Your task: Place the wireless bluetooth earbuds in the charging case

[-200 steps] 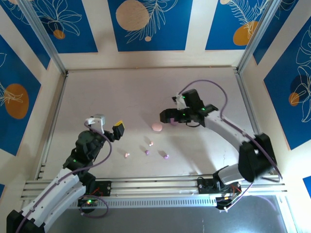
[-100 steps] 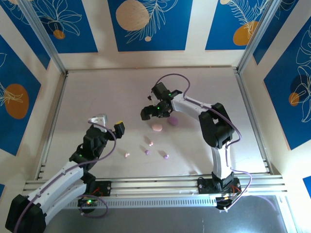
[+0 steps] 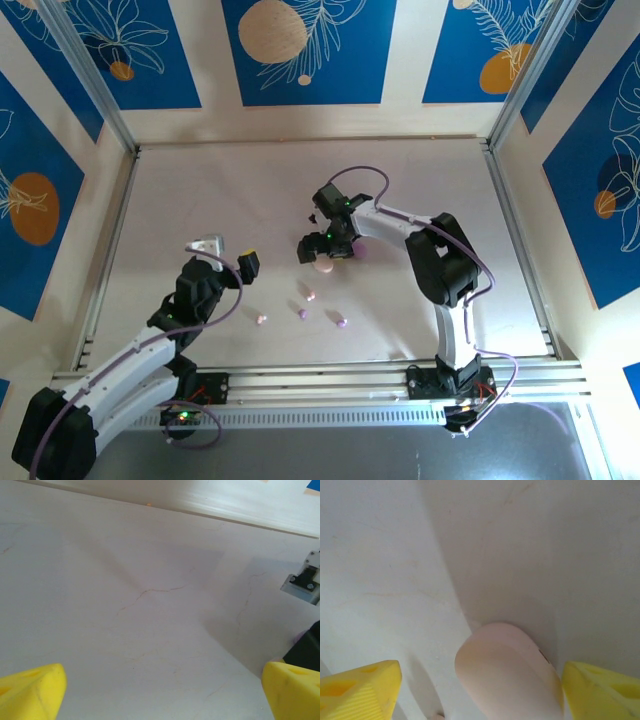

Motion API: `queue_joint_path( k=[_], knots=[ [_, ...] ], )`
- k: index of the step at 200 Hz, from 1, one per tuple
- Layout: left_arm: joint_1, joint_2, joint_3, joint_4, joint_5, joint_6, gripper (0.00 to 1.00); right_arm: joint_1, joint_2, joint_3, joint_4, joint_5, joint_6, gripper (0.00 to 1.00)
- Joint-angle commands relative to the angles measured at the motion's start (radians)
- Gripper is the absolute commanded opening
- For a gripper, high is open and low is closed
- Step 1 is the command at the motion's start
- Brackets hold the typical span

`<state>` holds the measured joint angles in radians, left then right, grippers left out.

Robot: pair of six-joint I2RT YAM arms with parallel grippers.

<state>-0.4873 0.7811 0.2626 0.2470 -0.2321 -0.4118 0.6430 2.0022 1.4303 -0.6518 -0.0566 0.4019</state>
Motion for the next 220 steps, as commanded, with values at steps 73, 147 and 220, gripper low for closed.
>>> queue_joint_path(
  k=[73, 147, 220],
  knots=[
    [0.000, 0.045, 0.056, -0.005, 0.036, -0.019, 1.00, 0.051, -0.064, -0.012, -0.069, 0.075, 0.022, 0.71],
    [0.000, 0.088, 0.076, -0.014, 0.065, -0.028, 1.00, 0.126, 0.044, 0.118, -0.193, 0.318, -0.008, 0.70],
    [0.000, 0.094, 0.078, -0.008, 0.074, -0.027, 1.00, 0.146, 0.092, 0.174, -0.227, 0.372, -0.021, 0.61]
  ],
)
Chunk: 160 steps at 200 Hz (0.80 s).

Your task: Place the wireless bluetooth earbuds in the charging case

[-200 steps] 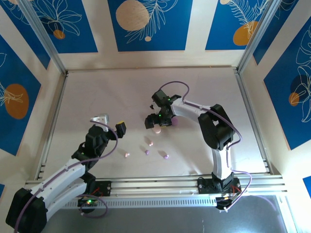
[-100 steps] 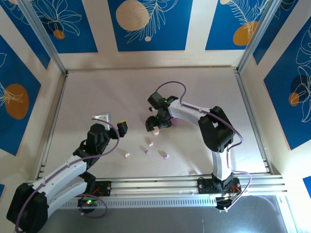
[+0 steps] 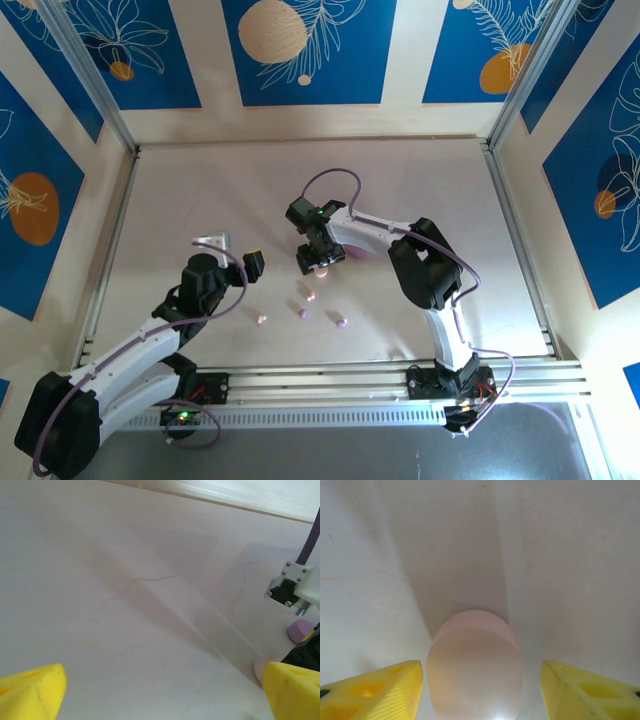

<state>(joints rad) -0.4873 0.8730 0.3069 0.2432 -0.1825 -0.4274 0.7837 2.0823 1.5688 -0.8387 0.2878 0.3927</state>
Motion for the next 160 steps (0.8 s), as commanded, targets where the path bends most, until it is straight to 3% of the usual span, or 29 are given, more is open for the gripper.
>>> queue_joint_path(
  k=[1, 160],
  knots=[
    [0.000, 0.003, 0.034, -0.004, 0.025, -0.011, 1.00, 0.005, 0.012, 0.035, -0.040, 0.027, -0.012, 0.61],
    [0.000, 0.020, 0.032, 0.014, 0.050, -0.016, 1.00, 0.006, -0.009, 0.030, -0.026, -0.004, -0.001, 0.42]
  ],
)
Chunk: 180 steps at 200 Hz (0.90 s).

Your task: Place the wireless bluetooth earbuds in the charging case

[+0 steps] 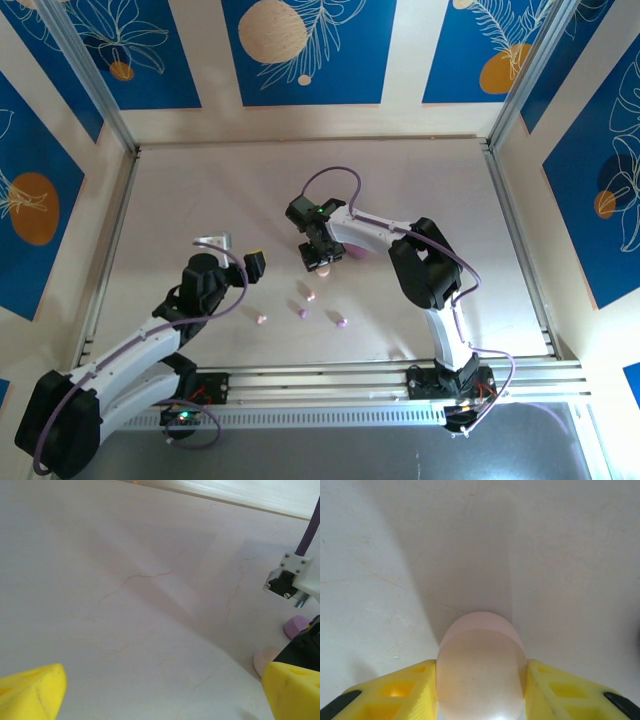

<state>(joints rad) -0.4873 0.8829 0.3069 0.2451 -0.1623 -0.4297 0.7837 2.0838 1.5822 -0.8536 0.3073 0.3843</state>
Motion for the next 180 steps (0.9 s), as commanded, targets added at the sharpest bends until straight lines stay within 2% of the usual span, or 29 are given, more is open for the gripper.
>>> queue_joint_path(
  k=[1, 61, 77, 95, 129, 147, 161, 180],
  knots=[
    [0.000, 0.012, 0.032, 0.013, 0.031, -0.015, 1.00, 0.006, -0.011, 0.016, -0.010, -0.024, 0.008, 0.42],
    [0.000, 0.087, 0.047, 0.069, 0.156, -0.038, 1.00, -0.015, -0.082, -0.024, 0.037, -0.103, 0.046, 0.40],
    [0.000, 0.115, 0.055, 0.096, 0.219, -0.048, 0.96, -0.033, -0.115, -0.050, 0.070, -0.157, 0.065, 0.40],
    [0.000, 0.160, 0.065, 0.138, 0.299, -0.064, 0.85, -0.058, -0.156, -0.086, 0.123, -0.238, 0.091, 0.40],
    [0.000, 0.250, 0.087, 0.205, 0.418, -0.104, 0.53, -0.119, -0.222, -0.168, 0.242, -0.415, 0.149, 0.39],
    [0.000, 0.286, 0.099, 0.231, 0.470, -0.119, 0.40, -0.140, -0.246, -0.197, 0.287, -0.482, 0.175, 0.39],
    [0.000, 0.310, 0.108, 0.248, 0.503, -0.129, 0.35, -0.149, -0.255, -0.208, 0.309, -0.520, 0.185, 0.39],
    [0.003, 0.346, 0.119, 0.269, 0.549, -0.144, 0.34, -0.153, -0.262, -0.216, 0.330, -0.554, 0.198, 0.39]
  ],
)
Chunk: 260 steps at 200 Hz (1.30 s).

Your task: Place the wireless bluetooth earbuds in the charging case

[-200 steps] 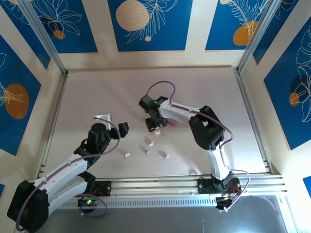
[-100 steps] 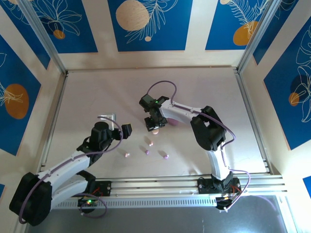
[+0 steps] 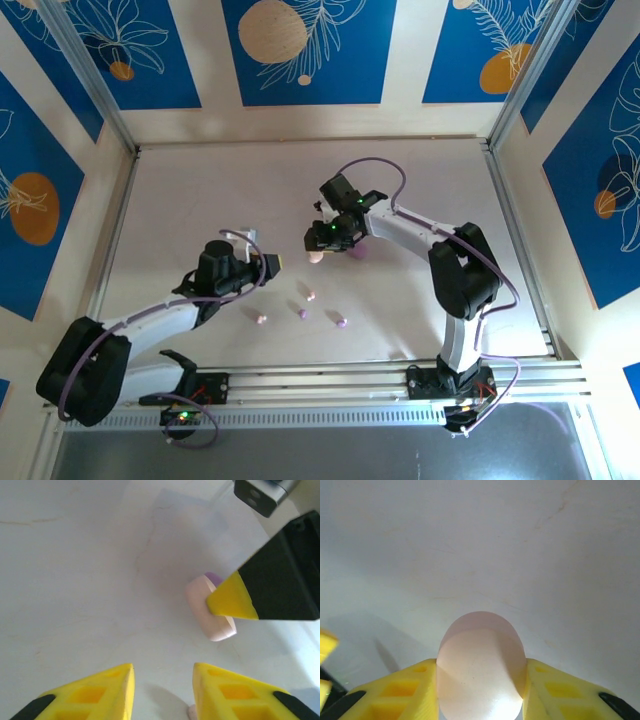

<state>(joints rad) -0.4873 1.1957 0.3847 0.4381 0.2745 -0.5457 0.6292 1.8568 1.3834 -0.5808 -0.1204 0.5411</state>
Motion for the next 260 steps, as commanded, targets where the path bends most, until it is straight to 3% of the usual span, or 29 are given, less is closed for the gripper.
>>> queue_joint_path(
  k=[1, 90, 188, 260],
  knots=[
    [0.003, 0.035, 0.042, 0.077, 0.114, -0.029, 0.34, 0.000, -0.035, -0.017, 0.058, -0.128, 0.041, 0.39],
    [0.068, 0.193, 0.060, 0.237, 0.303, -0.154, 0.33, -0.002, -0.044, -0.037, 0.123, -0.222, 0.083, 0.39],
    [0.114, 0.248, 0.043, 0.339, 0.357, -0.223, 0.37, 0.013, -0.044, -0.042, 0.125, -0.236, 0.089, 0.38],
    [0.117, 0.285, 0.060, 0.316, 0.352, -0.213, 0.36, 0.014, -0.060, -0.051, 0.151, -0.273, 0.109, 0.38]
  ],
)
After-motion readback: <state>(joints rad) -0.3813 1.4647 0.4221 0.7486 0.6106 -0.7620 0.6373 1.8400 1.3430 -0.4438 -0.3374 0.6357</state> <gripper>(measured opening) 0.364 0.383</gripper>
